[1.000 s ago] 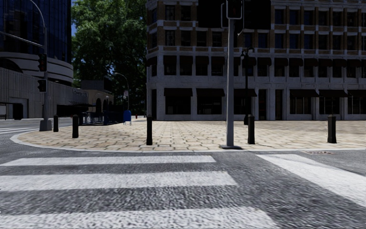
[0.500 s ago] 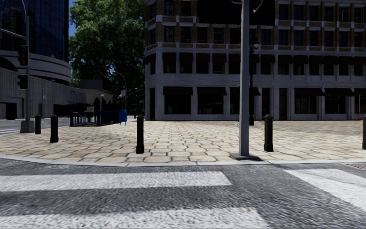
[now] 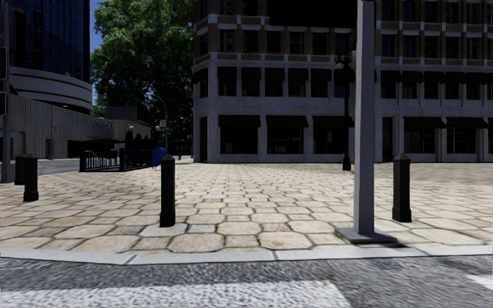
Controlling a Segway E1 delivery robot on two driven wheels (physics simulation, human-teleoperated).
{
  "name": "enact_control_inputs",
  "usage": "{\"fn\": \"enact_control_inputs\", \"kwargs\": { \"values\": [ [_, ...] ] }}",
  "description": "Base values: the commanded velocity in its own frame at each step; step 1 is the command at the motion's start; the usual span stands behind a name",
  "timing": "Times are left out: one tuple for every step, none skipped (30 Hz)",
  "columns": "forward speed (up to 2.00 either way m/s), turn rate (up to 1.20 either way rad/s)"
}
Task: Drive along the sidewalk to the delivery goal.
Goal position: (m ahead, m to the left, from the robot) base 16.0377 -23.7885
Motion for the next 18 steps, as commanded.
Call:
{"fn": "enact_control_inputs", "kwargs": {
  "values": [
    [2.00, 0.00],
    [2.00, 0.00],
    [2.00, 0.00],
    [2.00, 0.00],
    [2.00, 0.00],
    [2.00, 0.00],
    [2.00, 0.00],
    [2.00, 0.00],
    [1.98, 0.00],
    [1.88, 0.00],
    [1.88, 0.00],
    [1.74, 0.00],
    [1.65, 0.00],
    [1.60, 0.00],
    [1.59, 0.00],
    [1.58, 0.00],
    [1.56, 0.00],
    [1.55, 0.00]
  ]
}}
